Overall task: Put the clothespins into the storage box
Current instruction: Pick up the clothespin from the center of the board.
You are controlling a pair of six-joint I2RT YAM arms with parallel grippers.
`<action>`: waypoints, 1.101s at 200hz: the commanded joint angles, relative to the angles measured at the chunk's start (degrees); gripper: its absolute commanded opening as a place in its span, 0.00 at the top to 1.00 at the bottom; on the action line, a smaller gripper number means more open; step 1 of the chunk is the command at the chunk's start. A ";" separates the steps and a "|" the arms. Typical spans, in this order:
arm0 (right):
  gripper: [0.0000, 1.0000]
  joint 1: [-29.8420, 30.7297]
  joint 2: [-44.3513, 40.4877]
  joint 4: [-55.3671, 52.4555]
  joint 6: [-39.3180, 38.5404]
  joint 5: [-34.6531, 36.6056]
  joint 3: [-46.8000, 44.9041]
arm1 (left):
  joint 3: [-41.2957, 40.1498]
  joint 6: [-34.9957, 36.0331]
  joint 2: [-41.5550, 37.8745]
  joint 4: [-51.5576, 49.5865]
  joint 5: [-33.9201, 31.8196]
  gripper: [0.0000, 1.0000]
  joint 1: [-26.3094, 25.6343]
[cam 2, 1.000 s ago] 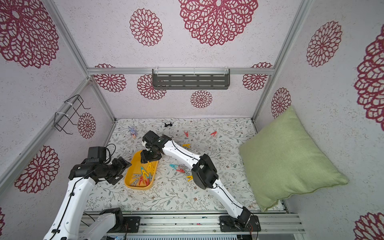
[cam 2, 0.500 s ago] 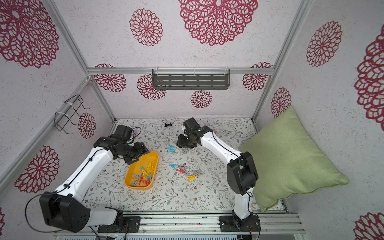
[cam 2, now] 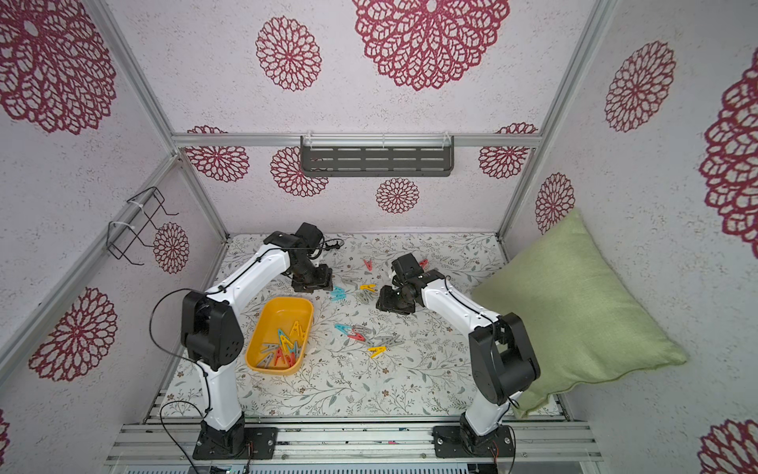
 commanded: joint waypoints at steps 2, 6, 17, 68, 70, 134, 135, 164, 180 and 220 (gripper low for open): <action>0.50 -0.49 -2.91 1.45 0.68 -1.44 0.05 | 5.81 6.01 4.94 -4.61 -1.32 0.31 -0.51; 0.50 -0.57 -2.91 1.37 0.63 -1.44 0.01 | 6.67 6.54 5.88 -4.94 -1.32 0.32 -0.62; 0.50 -0.78 -2.91 1.17 0.52 -1.53 0.10 | 8.34 7.71 8.09 -5.24 -1.80 0.32 -0.89; 0.50 -2.38 -2.22 0.32 -0.32 -2.76 0.87 | 12.43 11.79 15.39 -6.01 -3.64 0.33 -1.70; 0.50 -2.45 -2.15 0.23 -0.38 -2.76 0.96 | 12.59 11.88 15.56 -6.07 -3.70 0.33 -1.70; 0.50 -3.28 0.22 -1.25 -1.15 -3.52 3.76 | 19.93 15.09 23.55 -7.44 -3.37 0.35 -2.90; 0.50 -3.27 0.28 -1.23 -1.17 -3.54 3.81 | 19.95 15.10 23.60 -7.40 -3.40 0.35 -2.91; 0.50 -3.38 0.99 -1.55 -0.99 -3.59 4.86 | 20.54 15.02 25.95 -7.09 -3.34 0.36 -3.00; 0.50 -3.50 1.35 -1.78 -0.97 -3.63 5.23 | 20.65 14.94 26.57 -6.76 -3.61 0.37 -2.98; 0.50 -3.55 1.99 -2.17 -1.02 -3.53 5.46 | 20.85 14.09 27.18 -5.70 -2.60 0.43 -3.58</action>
